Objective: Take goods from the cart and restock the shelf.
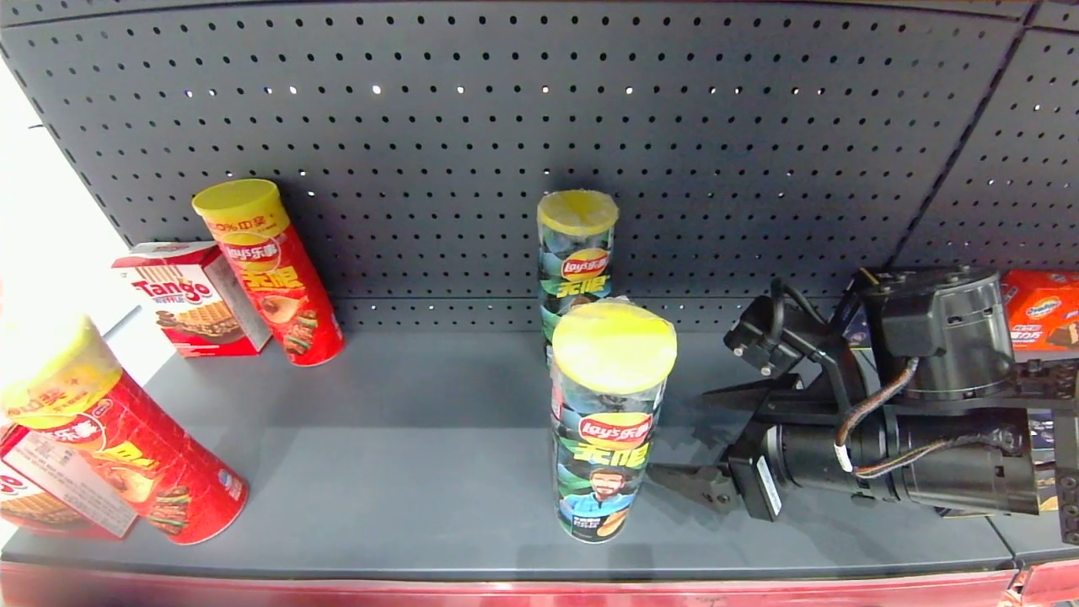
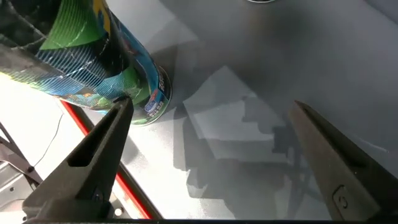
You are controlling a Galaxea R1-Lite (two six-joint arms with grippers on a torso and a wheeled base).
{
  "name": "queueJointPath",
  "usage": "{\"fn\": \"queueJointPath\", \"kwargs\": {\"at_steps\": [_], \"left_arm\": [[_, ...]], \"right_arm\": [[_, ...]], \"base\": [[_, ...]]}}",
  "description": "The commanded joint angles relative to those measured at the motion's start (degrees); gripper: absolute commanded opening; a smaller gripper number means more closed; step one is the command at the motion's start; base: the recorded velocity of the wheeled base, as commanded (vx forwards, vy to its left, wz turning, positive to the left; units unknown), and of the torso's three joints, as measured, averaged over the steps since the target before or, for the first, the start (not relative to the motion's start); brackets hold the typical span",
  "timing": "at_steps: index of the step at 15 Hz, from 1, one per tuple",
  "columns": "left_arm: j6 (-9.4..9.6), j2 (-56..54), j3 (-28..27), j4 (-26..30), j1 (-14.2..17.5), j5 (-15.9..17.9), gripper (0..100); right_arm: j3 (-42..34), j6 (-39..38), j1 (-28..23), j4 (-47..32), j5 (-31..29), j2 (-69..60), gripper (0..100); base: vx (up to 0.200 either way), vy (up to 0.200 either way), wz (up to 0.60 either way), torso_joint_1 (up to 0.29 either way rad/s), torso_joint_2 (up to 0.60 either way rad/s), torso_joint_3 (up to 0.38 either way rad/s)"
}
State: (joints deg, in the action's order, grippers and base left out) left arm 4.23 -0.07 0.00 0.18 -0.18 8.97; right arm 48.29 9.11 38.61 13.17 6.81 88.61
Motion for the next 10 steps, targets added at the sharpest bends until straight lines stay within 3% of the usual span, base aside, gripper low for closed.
{"fn": "queueJointPath", "kwargs": {"at_steps": [1, 10], "left_arm": [[-0.01, 0.07, 0.00, -0.01, 0.01, -0.01, 100], [-0.01, 0.07, 0.00, -0.01, 0.01, -0.01, 100]], "right_arm": [[-0.03, 0.03, 0.24, 0.02, 0.04, -0.11, 100], [-0.12, 0.03, 1.82, 0.90, -0.05, 0.86, 100]], "base": [[0.000, 0.000, 0.00, 0.000, 0.00, 0.000], [0.000, 0.000, 0.00, 0.000, 0.00, 0.000]]}}
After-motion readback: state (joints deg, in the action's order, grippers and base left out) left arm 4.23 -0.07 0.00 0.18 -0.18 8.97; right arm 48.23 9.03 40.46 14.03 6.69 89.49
